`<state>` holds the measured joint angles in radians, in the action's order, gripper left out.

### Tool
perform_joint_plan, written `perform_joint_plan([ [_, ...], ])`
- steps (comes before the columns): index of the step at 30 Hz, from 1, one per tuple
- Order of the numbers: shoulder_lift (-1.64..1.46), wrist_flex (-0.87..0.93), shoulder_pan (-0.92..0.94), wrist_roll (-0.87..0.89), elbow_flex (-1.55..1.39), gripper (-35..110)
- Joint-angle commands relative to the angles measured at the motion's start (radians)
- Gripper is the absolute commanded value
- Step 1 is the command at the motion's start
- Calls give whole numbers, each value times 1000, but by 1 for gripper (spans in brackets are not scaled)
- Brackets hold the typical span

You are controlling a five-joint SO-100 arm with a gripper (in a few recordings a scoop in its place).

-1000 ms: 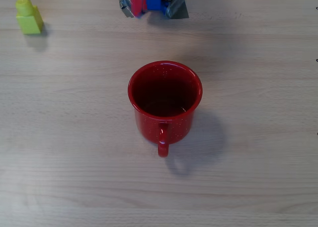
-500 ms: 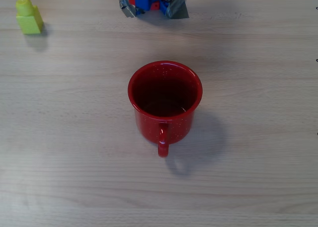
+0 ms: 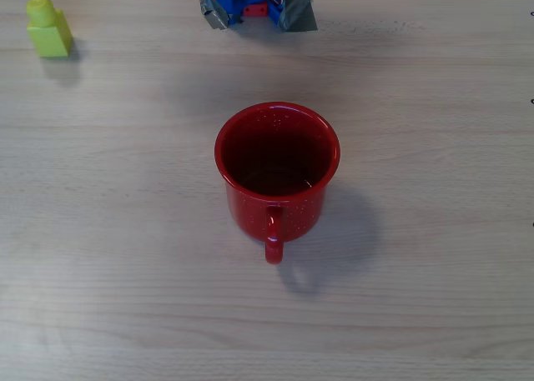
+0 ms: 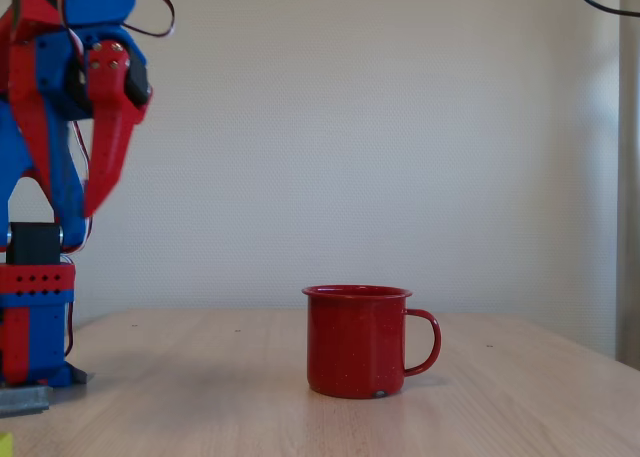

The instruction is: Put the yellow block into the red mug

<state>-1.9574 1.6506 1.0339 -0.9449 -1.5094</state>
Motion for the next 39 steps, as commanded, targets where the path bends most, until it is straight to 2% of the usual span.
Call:
perform_joint_plan([
  [1,-3,21,66,-75,91,0],
  [7,55,25,193,-209,129,0],
  [14,146,23,324,-229,170,0],
  [31,463,28,400,-426,325,0],
  [36,492,51,390,-466,354,5],
  [39,500,83,387,-503,374,16],
])
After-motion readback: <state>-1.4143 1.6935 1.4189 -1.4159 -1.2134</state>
